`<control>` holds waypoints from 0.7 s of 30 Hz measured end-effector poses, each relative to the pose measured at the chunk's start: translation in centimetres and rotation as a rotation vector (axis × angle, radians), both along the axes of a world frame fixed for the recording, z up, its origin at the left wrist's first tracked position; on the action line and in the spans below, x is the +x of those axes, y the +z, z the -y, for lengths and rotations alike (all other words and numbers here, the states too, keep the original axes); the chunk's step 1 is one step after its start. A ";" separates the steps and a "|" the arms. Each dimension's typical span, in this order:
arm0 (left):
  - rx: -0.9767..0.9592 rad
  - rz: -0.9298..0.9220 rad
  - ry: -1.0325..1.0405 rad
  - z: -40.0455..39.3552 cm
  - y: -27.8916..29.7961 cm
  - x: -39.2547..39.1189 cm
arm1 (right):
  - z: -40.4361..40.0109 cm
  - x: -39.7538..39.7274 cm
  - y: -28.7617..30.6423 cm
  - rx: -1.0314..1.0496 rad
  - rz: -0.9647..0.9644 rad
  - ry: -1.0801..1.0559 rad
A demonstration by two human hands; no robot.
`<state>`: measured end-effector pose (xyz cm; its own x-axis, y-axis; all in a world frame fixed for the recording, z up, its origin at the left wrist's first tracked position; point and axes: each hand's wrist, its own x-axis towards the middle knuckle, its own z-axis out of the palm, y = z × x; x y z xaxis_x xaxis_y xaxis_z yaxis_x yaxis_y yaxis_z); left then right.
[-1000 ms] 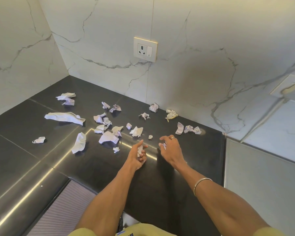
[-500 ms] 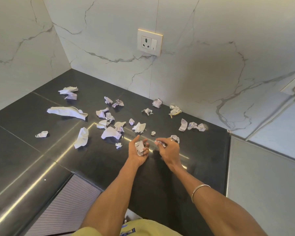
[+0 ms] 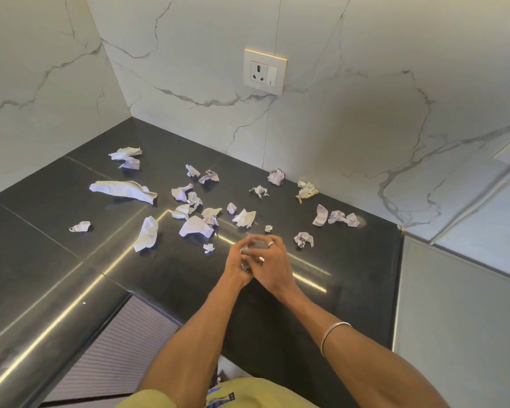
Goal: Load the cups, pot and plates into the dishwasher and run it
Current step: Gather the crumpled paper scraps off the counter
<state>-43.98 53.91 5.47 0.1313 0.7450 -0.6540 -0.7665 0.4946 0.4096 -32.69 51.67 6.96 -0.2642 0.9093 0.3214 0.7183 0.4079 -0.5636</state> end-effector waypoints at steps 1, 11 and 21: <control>-0.008 -0.013 -0.008 -0.1 0.0 0.1 | 0.0 0.5 0.2 -0.002 -0.020 0.025; -0.016 -0.031 -0.018 0.6 0.4 0.0 | -4.1 8.9 0.0 -0.321 0.090 -0.409; -0.019 -0.059 0.007 0.6 1.0 0.3 | -2.6 6.4 -0.9 -0.327 -0.102 -0.424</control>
<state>-43.71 53.28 6.50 0.0875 0.7328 -0.6748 -0.7449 0.4979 0.4441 -26.29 54.29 6.01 0.1650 0.9863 0.0090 0.7166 -0.1136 -0.6882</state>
